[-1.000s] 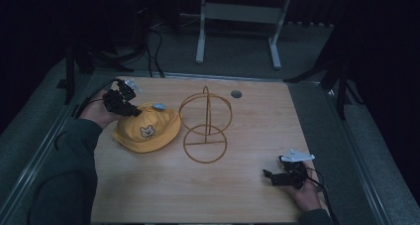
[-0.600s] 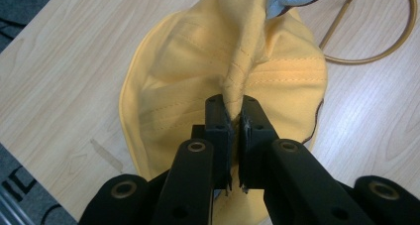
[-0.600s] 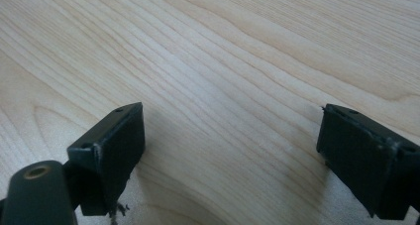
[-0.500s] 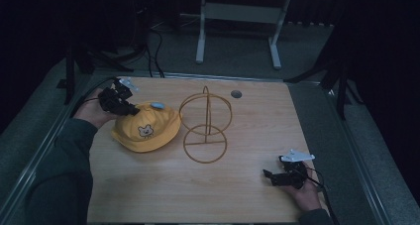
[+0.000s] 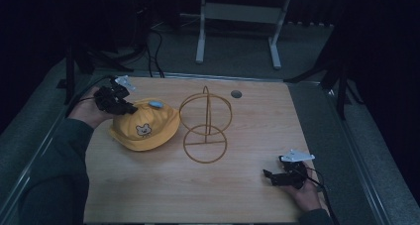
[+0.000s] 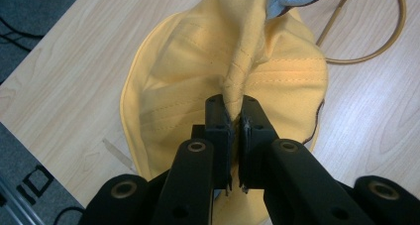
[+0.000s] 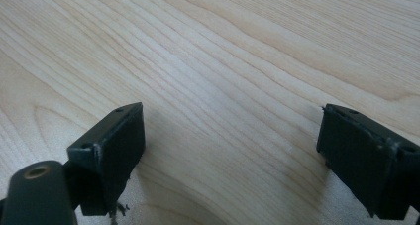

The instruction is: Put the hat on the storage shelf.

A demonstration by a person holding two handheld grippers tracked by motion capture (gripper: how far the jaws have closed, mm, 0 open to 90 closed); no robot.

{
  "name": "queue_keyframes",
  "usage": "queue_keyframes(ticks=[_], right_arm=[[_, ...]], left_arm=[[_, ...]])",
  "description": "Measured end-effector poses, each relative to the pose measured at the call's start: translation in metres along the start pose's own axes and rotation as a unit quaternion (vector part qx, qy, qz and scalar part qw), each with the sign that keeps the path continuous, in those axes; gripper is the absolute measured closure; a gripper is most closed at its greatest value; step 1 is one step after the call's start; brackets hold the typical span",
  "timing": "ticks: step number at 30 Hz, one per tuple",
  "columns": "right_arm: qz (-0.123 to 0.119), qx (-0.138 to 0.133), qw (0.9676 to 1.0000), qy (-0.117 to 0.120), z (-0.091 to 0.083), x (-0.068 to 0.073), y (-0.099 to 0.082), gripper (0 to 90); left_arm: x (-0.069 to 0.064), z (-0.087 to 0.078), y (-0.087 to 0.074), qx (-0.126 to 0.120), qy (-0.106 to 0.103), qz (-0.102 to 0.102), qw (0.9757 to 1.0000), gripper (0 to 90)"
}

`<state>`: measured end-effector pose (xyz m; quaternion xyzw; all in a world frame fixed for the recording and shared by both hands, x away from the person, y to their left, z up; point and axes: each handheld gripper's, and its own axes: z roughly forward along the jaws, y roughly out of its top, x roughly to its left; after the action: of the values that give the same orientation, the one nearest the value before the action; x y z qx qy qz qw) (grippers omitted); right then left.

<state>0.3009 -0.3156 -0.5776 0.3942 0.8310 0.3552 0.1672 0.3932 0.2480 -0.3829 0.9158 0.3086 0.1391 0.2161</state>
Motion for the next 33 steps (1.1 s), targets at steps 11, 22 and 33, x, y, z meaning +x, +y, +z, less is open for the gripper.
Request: queue_keyframes(ticks=[11, 22, 33], right_arm=[[0.0, 0.0, 1.0, 0.0, 0.0, 0.0, 0.0, 11.2], [0.0, 0.0, 1.0, 0.0, 0.0, 0.0, 0.0, 11.2], [-0.001, -0.001, 1.0, 0.0, 0.0, 0.0, 0.0, 11.2]], left_arm=[[-0.002, -0.01, -0.001, -0.01, 0.002, 0.005, 0.9999, 85.1], [-0.002, -0.021, 0.0, -0.029, 0.004, 0.005, 0.9995, 85.1], [-0.002, -0.031, 0.0, -0.037, 0.008, 0.005, 0.9993, 85.1]])
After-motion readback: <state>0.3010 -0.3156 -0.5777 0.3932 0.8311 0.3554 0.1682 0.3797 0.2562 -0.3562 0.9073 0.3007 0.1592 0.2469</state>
